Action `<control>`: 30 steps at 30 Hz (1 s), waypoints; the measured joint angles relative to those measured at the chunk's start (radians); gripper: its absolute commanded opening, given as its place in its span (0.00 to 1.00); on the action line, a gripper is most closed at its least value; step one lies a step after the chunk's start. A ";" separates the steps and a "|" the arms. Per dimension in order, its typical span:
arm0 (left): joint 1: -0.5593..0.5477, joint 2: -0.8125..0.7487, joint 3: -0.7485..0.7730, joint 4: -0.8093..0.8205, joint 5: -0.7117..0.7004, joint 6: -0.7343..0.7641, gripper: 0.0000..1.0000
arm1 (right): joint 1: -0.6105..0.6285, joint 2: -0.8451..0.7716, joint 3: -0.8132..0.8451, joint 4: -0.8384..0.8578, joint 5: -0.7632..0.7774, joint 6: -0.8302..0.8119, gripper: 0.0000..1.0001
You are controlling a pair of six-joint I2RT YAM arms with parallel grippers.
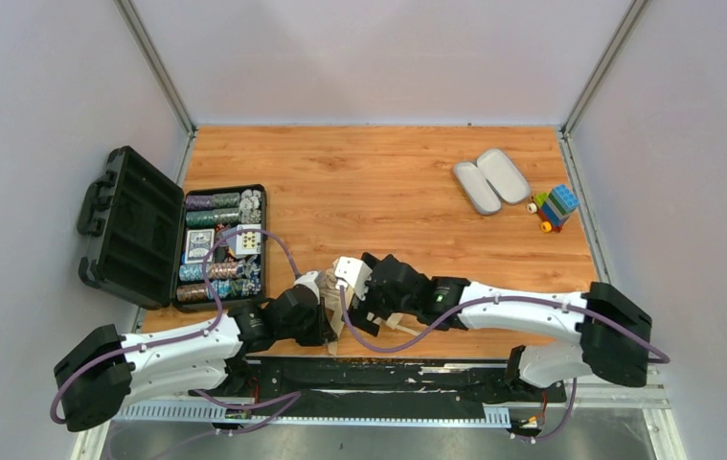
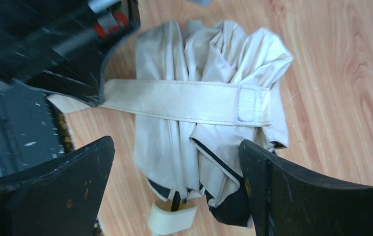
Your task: Put away the umbrella
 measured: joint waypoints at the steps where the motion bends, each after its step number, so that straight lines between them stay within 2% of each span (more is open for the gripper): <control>1: 0.000 0.000 0.000 0.000 0.000 0.000 0.00 | 0.003 0.018 -0.012 0.016 0.004 -0.012 1.00; 8: 0.000 0.006 0.000 0.008 0.001 -0.002 0.00 | 0.041 0.250 -0.091 0.193 0.120 -0.041 1.00; 10: 0.000 0.007 0.000 0.010 0.001 -0.002 0.00 | 0.049 0.275 -0.097 0.262 0.155 -0.022 0.92; 12: 0.000 0.006 0.000 0.010 0.002 -0.003 0.00 | 0.052 0.288 -0.116 0.327 0.187 0.002 0.75; 14: 0.000 0.002 -0.001 0.008 0.001 -0.005 0.00 | 0.052 0.294 -0.145 0.396 0.214 0.031 0.50; 15: 0.000 -0.003 -0.001 0.002 0.001 -0.005 0.00 | 0.049 0.297 -0.159 0.425 0.224 0.045 0.31; 18: 0.000 -0.042 0.000 -0.043 -0.002 -0.005 0.00 | 0.015 0.303 -0.185 0.480 0.213 0.093 0.08; 20: 0.000 -0.084 0.001 -0.096 -0.006 -0.004 0.00 | -0.030 0.293 -0.191 0.494 0.149 0.138 0.00; 24: 0.000 -0.185 0.011 -0.239 -0.024 0.014 0.00 | -0.174 0.284 -0.187 0.496 -0.137 0.274 0.00; 27: 0.001 -0.253 0.030 -0.281 -0.015 0.034 0.00 | -0.292 0.321 -0.177 0.544 -0.426 0.483 0.00; 30: 0.001 -0.283 0.018 -0.241 0.025 0.036 0.00 | -0.352 0.396 -0.170 0.637 -0.616 0.696 0.00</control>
